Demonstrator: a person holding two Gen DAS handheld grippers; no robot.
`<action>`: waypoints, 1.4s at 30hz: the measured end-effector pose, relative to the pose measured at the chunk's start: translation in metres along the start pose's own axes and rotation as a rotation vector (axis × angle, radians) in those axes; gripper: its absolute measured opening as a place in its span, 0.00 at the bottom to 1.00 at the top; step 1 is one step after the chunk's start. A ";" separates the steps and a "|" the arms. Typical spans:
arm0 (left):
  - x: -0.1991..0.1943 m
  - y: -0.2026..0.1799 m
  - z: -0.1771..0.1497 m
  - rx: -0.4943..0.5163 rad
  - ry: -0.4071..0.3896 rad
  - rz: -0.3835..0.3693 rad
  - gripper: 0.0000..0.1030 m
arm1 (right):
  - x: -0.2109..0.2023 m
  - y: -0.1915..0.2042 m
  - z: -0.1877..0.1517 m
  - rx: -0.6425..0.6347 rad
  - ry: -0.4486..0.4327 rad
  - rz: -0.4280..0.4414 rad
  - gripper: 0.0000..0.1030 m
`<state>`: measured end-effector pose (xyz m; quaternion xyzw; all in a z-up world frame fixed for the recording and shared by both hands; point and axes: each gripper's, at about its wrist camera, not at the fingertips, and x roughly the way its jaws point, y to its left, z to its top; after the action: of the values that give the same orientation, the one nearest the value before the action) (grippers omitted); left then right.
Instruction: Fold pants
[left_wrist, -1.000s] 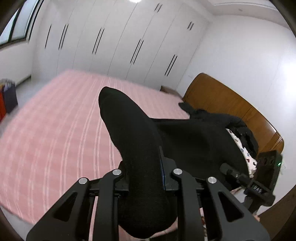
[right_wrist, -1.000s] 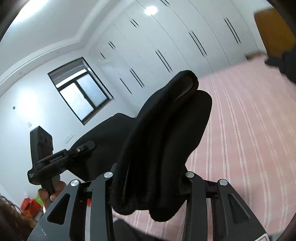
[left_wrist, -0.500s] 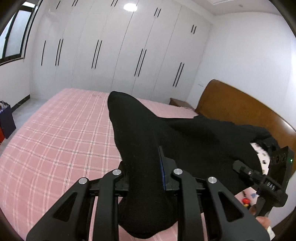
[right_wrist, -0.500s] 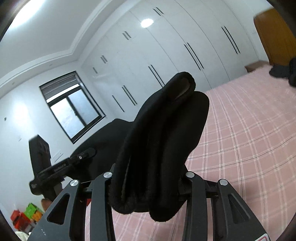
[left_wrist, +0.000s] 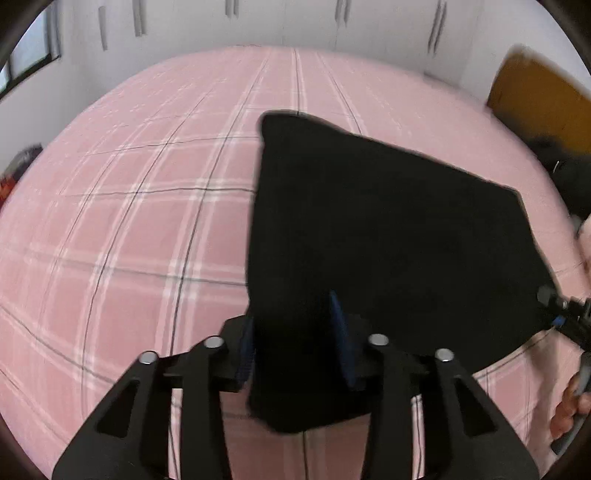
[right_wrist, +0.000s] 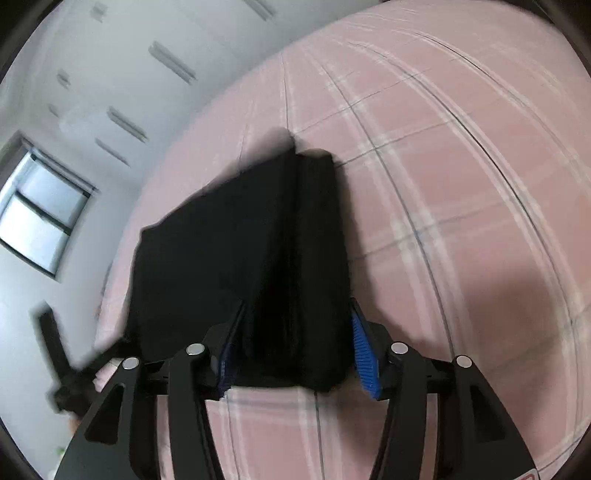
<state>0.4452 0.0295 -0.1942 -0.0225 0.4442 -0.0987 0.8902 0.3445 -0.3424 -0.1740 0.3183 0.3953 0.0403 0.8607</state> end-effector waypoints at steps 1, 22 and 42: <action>-0.015 0.005 0.000 -0.023 -0.033 0.015 0.39 | -0.012 0.009 -0.001 -0.046 -0.033 -0.018 0.51; -0.056 -0.073 0.003 0.137 0.009 0.091 0.62 | -0.054 0.103 0.001 -0.325 -0.056 -0.292 0.34; -0.229 -0.089 -0.105 0.151 -0.065 0.095 0.69 | -0.197 0.141 -0.141 -0.330 -0.131 -0.322 0.49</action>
<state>0.2132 -0.0080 -0.0660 0.0627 0.4071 -0.0889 0.9069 0.1358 -0.2204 -0.0316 0.1081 0.3723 -0.0542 0.9202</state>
